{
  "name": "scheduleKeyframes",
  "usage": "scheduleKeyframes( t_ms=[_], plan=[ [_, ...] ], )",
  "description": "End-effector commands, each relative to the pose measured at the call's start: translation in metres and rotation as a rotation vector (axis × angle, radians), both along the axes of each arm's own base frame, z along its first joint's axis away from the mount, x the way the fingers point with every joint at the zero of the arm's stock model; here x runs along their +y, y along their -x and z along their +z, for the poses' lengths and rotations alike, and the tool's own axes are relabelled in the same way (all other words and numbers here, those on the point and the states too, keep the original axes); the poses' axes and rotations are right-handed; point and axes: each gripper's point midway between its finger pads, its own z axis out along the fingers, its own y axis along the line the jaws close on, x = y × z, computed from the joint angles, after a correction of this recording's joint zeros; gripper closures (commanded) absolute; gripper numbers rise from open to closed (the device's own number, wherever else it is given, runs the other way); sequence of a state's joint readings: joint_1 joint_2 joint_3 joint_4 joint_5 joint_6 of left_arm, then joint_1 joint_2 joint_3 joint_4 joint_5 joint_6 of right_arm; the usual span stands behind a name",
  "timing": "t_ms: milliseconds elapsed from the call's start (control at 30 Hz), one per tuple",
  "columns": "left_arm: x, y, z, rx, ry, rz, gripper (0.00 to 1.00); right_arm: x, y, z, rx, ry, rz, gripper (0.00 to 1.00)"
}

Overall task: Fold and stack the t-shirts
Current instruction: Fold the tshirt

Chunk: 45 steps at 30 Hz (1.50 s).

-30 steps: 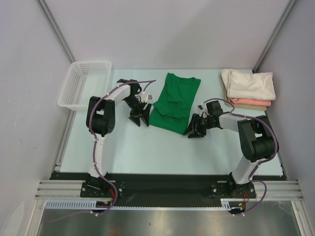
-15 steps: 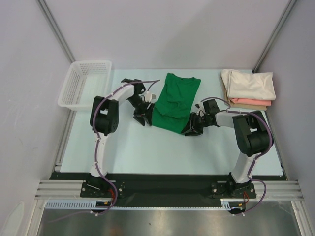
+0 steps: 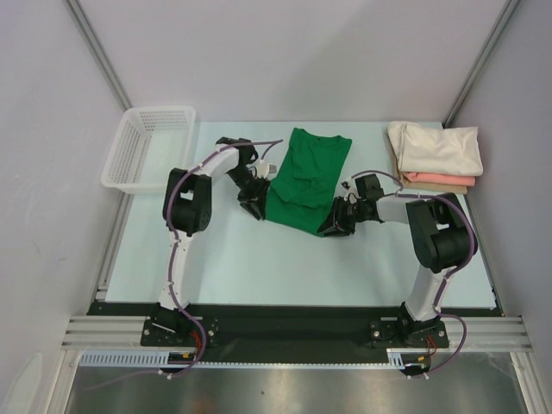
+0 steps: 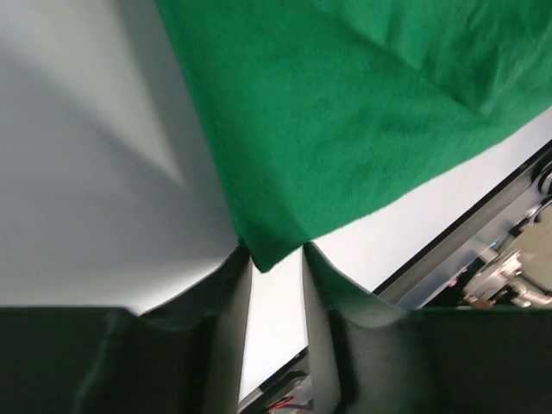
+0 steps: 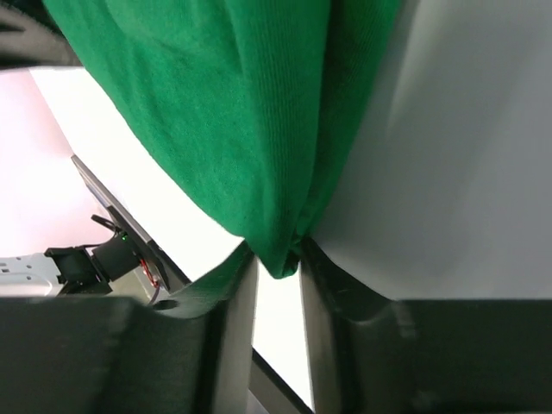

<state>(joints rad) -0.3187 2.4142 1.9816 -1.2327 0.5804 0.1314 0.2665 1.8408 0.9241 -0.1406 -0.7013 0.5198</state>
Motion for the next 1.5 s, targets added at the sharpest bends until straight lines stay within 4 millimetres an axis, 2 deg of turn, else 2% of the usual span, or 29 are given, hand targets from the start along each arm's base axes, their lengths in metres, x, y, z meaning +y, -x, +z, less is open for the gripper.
scheduleKeyframes(
  t_ms=[0, 33, 100, 167, 267, 300, 467, 533, 567, 633, 900, 933, 1067, 1267, 1467],
  plan=[
    [-0.008, -0.017, -0.006, -0.072, 0.015, -0.024, 0.75, 0.003, -0.006, -0.004, -0.022, 0.005, 0.005, 0.71],
    [-0.009, -0.018, -0.006, -0.075, 0.017, -0.025, 0.81, 0.004, -0.006, -0.004, -0.025, 0.001, 0.009, 0.74],
    [-0.011, -0.020, -0.004, -0.088, 0.021, -0.032, 0.99, 0.006, -0.004, -0.005, -0.025, -0.017, 0.019, 0.87],
    [-0.011, -0.021, 0.006, -0.110, 0.030, -0.043, 1.00, 0.004, -0.006, 0.001, -0.036, -0.028, 0.018, 1.00],
    [-0.009, -0.014, 0.020, -0.128, 0.038, -0.056, 1.00, -0.007, -0.009, 0.020, -0.054, -0.044, 0.002, 1.00],
    [-0.009, -0.014, 0.036, -0.162, 0.052, -0.059, 1.00, -0.012, -0.006, 0.023, -0.044, -0.040, 0.006, 1.00],
    [-0.012, -0.005, 0.083, -0.258, 0.077, -0.087, 1.00, -0.033, -0.004, 0.064, -0.084, -0.091, -0.011, 1.00],
    [-0.017, -0.002, 0.105, -0.314, 0.088, -0.104, 1.00, -0.041, -0.002, 0.073, -0.081, -0.099, -0.025, 1.00],
    [-0.019, 0.000, 0.109, -0.328, 0.086, -0.113, 0.99, -0.041, 0.001, 0.083, -0.089, -0.117, -0.021, 1.00],
    [-0.026, 0.008, 0.121, -0.361, 0.087, -0.144, 1.00, -0.045, 0.007, 0.089, -0.084, -0.125, -0.028, 1.00],
    [-0.054, 0.049, 0.145, -0.425, 0.100, -0.271, 1.00, -0.044, 0.041, 0.115, -0.111, -0.153, 0.000, 1.00],
    [-0.053, 0.051, 0.151, -0.446, 0.097, -0.276, 1.00, -0.045, 0.043, 0.121, -0.133, -0.155, 0.004, 1.00],
    [-0.048, 0.067, 0.152, -0.456, 0.071, -0.308, 1.00, -0.044, 0.052, 0.137, -0.170, -0.167, 0.025, 1.00],
    [-0.034, 0.074, 0.161, -0.493, 0.040, -0.303, 1.00, -0.046, 0.066, 0.141, -0.189, -0.163, 0.036, 1.00],
    [-0.039, 0.063, 0.168, -0.539, 0.044, -0.303, 1.00, -0.048, 0.069, 0.136, -0.205, -0.151, 0.031, 1.00]
  ],
)
